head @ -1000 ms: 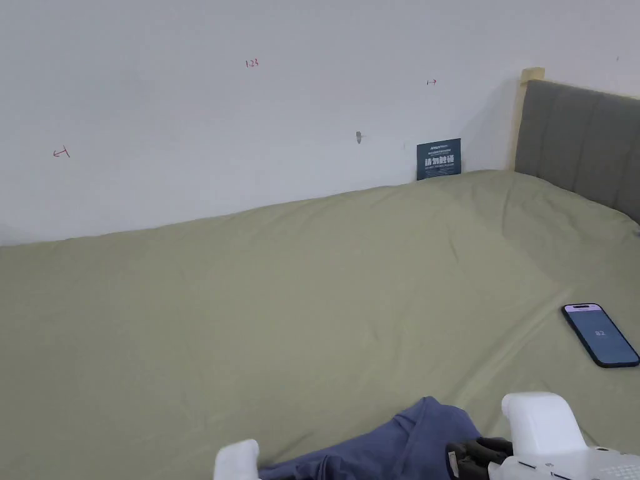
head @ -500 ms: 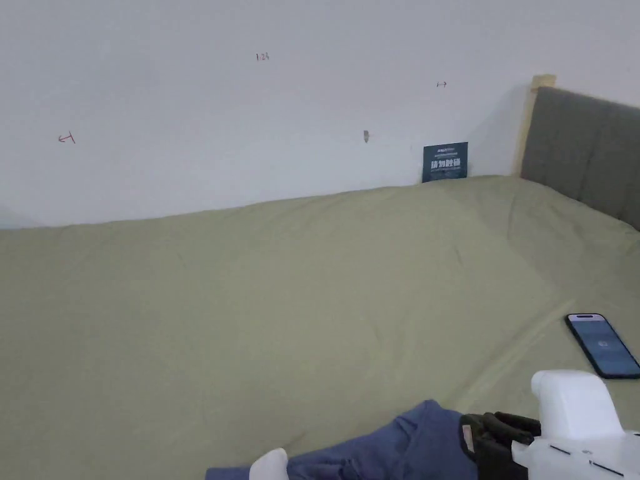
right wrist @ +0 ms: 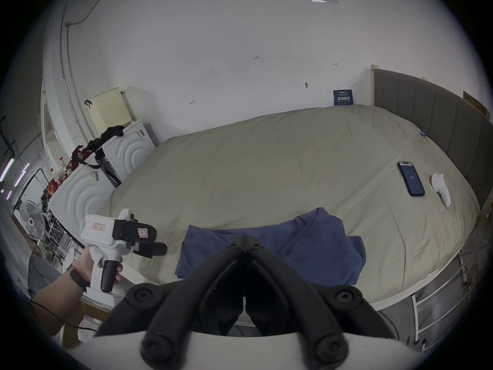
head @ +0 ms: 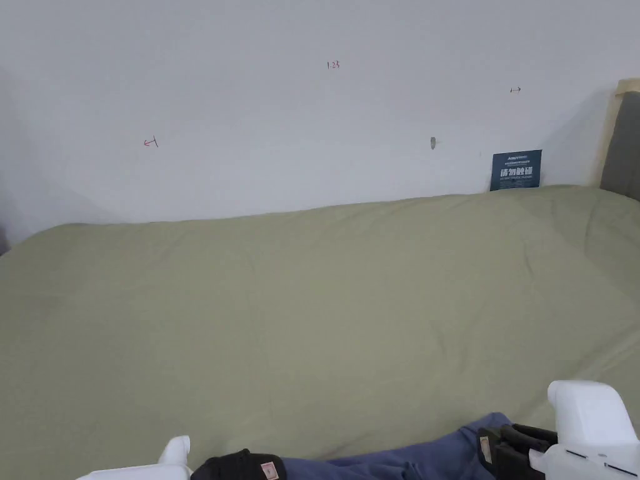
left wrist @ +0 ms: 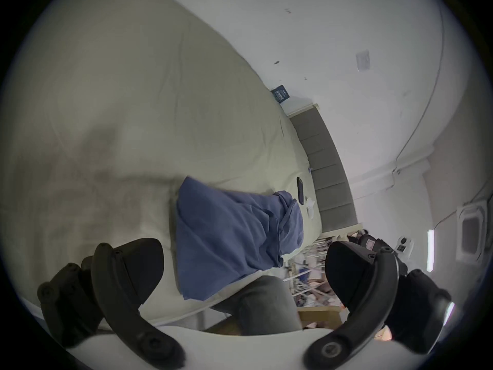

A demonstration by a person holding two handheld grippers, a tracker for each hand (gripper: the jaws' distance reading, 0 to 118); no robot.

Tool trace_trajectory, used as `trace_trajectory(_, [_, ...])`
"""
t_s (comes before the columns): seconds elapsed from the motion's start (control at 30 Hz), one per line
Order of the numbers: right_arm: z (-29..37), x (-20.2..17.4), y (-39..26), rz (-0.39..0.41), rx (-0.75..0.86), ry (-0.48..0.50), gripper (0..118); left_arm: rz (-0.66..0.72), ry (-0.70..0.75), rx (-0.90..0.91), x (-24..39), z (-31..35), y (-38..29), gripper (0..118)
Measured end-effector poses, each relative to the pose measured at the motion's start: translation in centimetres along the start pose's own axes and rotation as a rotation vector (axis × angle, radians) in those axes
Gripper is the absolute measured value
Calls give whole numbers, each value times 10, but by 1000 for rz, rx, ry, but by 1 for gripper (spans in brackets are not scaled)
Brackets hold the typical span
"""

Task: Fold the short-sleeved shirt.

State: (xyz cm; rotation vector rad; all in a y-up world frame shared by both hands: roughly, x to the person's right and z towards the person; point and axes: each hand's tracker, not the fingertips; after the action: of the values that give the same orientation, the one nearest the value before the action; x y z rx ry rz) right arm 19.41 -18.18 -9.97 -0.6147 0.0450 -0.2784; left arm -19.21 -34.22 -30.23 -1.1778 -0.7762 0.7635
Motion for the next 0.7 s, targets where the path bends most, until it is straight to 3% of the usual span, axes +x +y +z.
trace_trajectory(0.2, [10,4,3,-3,11,-12,2,81,14,-90,-21,-44,-26,118])
trace_trajectory(0.27, [13,6,3,-15,20,-10,2,20,-32,-36,-14,-51,-31,118])
trace_trajectory(0.33, [12,8,4,-28,22,-14,2,96,-113,-23,-9,-61,-35,116])
trace_trajectory(0.37, [11,9,3,-27,20,-17,2,135,-140,-17,-10,-65,-38,95])
trace_trajectory(0.4, [11,9,2,-26,19,-19,2,138,-154,-16,-11,-67,-40,47])
trace_trajectory(0.43, [11,9,2,-24,17,-22,2,103,-107,10,-12,-69,-41,15])
trace_trajectory(0.5, [13,7,0,-20,13,-22,2,85,-19,16,-20,-71,-39,15])
trace_trajectory(0.57, [13,6,-3,-16,7,-21,2,129,-60,24,-29,-67,-39,15])
trace_trajectory(0.7, [8,2,-6,-2,-11,-22,2,37,30,91,-11,-43,-32,15])
